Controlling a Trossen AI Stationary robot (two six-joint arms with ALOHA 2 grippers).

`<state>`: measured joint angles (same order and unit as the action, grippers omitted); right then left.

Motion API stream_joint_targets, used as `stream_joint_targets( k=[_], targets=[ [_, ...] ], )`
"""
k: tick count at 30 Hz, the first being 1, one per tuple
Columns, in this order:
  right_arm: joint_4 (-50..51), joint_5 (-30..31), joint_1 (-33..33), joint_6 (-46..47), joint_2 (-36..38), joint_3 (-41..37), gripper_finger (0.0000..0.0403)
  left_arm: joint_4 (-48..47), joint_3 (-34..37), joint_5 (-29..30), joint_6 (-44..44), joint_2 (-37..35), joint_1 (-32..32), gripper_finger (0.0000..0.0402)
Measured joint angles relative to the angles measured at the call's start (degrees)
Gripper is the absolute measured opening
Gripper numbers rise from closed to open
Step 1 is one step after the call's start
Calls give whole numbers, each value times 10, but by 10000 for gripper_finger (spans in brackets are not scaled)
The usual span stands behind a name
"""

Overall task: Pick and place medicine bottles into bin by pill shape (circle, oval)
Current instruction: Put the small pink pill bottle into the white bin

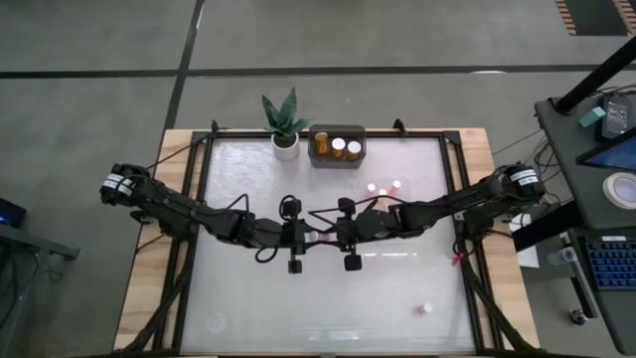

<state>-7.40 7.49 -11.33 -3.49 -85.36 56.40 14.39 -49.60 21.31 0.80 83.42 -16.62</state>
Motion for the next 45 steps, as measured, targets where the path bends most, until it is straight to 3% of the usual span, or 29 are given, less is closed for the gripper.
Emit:
stream_joint_targets(
  k=[10, 15, 24, 29, 38, 45],
  targets=[
    [43, 0, 2, 10, 2, 0, 94, -22, 1, 0, 16, -4, -1, 197],
    [144, 0, 17, 21, 9, 14, 96, -74, 1, 0, 18, -29, 1, 228],
    [474, 0, 99, 30, 9, 79, 97, -115, 4, 6, 16, -60, 1, 233],
    [592, 1, 164, 16, 9, 99, 97, -117, 4, 16, 30, -64, 1, 233],
    [682, -22, 250, -58, 10, 97, 97, -121, 4, 28, 31, -64, 2, 233],
    [749, -46, 267, -81, 10, 94, 97, -122, 5, 32, 32, -64, 2, 233]
  ],
)
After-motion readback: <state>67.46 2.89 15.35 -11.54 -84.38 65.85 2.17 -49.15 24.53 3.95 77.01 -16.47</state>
